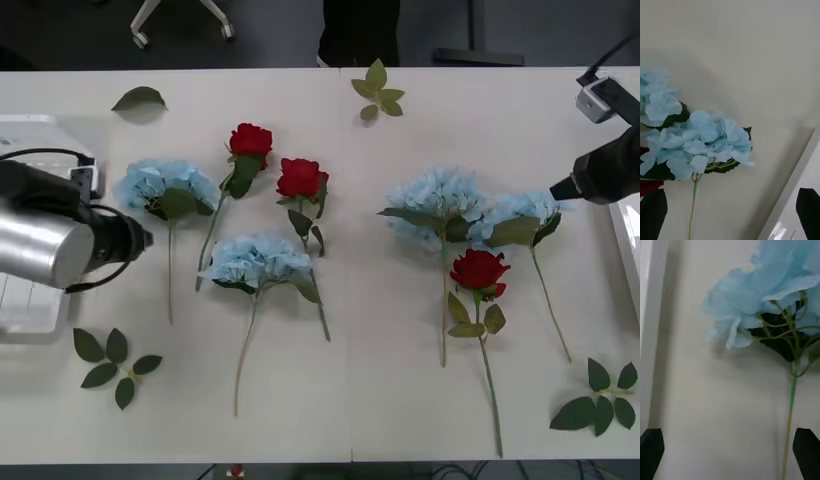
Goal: Place the red flowers into the right box and the blue flowers into the left box. If a person shows an open palm, hand one flower to the person first, then continue sorting.
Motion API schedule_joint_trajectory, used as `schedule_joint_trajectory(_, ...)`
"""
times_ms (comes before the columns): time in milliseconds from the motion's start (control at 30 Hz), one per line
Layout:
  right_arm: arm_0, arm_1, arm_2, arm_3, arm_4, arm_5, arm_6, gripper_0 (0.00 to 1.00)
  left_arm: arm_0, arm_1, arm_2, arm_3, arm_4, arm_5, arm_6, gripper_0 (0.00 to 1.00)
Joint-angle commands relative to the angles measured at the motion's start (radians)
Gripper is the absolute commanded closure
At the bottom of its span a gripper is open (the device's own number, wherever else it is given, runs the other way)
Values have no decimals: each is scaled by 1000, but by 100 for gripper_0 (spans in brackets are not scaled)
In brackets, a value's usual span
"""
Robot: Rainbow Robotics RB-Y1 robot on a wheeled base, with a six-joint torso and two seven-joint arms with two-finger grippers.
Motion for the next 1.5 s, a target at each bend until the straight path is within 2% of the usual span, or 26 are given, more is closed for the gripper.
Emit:
schedule_joint_trajectory(33,53,-57,6,-58,41,-32,-31,0,-71,-41,-8,37,-39,-15,11,0)
schedule_joint_trajectory(400,190,-63,6,-81,118,-120,-26,0,-157,-86,-99,214,-113,-115,5,0)
schedule_joint_trajectory(633,237,-62,11,-81,127,-147,-25,0,-210,-96,-151,342,-139,-181,-1,0)
schedule_joint_trajectory(767,240,-60,60,-81,170,-181,-37,0,-236,-112,-166,407,-159,-210,-4,0)
schedule_joint_trajectory(800,240,-60,70,-80,181,-190,-42,0,-238,-113,-166,418,-160,-216,-6,8)
schedule_joint_trajectory(833,240,-58,87,-75,193,-202,-50,0,-241,-115,-169,425,-160,-224,-9,31)
schedule_joint_trajectory(867,240,-54,96,-71,199,-216,-54,0,-239,-115,-171,427,-163,-225,-12,59)
schedule_joint_trajectory(900,240,-49,100,-69,202,-221,-56,0,-241,-115,-172,428,-163,-224,-12,74)
schedule_joint_trajectory(933,240,-35,104,-58,210,-222,-56,0,-239,-113,-172,427,-162,-224,-12,100)
schedule_joint_trajectory(1367,234,30,141,-28,260,-218,-69,0,-239,-92,-154,408,-154,-207,-20,100)
schedule_joint_trajectory(1500,209,60,167,8,291,-221,-73,0,-261,-55,-102,335,-120,-83,-36,100)
